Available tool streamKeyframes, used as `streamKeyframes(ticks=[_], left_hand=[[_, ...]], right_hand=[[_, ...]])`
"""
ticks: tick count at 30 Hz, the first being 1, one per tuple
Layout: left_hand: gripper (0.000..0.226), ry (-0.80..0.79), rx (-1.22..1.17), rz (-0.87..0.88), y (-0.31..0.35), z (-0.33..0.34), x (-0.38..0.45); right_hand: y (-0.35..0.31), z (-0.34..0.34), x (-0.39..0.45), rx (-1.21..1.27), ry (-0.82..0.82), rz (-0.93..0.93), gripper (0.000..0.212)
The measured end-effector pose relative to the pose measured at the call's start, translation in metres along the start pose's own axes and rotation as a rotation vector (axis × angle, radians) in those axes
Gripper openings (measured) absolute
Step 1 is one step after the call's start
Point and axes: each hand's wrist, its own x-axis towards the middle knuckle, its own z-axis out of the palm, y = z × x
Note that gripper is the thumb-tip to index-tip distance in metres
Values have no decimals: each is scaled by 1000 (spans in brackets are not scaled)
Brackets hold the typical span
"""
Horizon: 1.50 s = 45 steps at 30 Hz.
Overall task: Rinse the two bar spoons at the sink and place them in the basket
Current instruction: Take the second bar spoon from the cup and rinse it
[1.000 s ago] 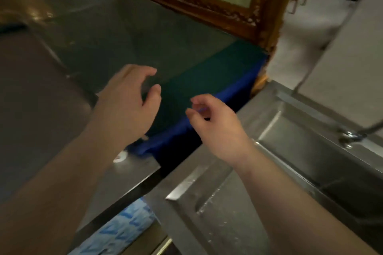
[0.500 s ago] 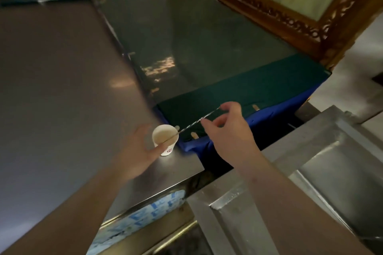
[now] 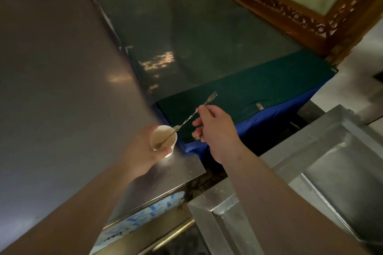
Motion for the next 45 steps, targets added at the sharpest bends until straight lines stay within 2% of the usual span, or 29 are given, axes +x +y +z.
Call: streamKeyframes(ticks=[5,10,13,18,21,24,26,28,32,36,45], left_hand=[[64,9,-8,-3,6,-3,-2],[65,-35,9,-6,8,-5,-2],[76,-54,-9,-31,10,-9,-3],[100,26,68,-11,27,-19,-6],[92,-28,-121,-15,56,-14,-7],[64,-83,-322,-22,98,-2,-11],[39,-117,-361,24,132,14,-13],[27,-126,-347,93,166,29,-19],[27,-273,-397,181,233,79,-40],[29,-443,-399,215,287,153,-66],[27,-698,-470,236,352,306,-120]], right_hand=[[7,-1,1,-39,-6,-84,19],[10,-11,-5,43,82,-129,20],[4,-23,-11,145,151,-117,21],[-9,-57,-28,324,238,-102,22],[-18,-86,-41,419,302,-109,20],[-23,-122,-55,485,367,-106,22],[-25,-152,-67,565,421,-108,22],[-24,-184,-81,650,476,-121,21],[-6,-260,-116,626,605,-167,17],[29,-340,-153,762,761,-113,23],[124,-451,-209,940,1084,-43,22]])
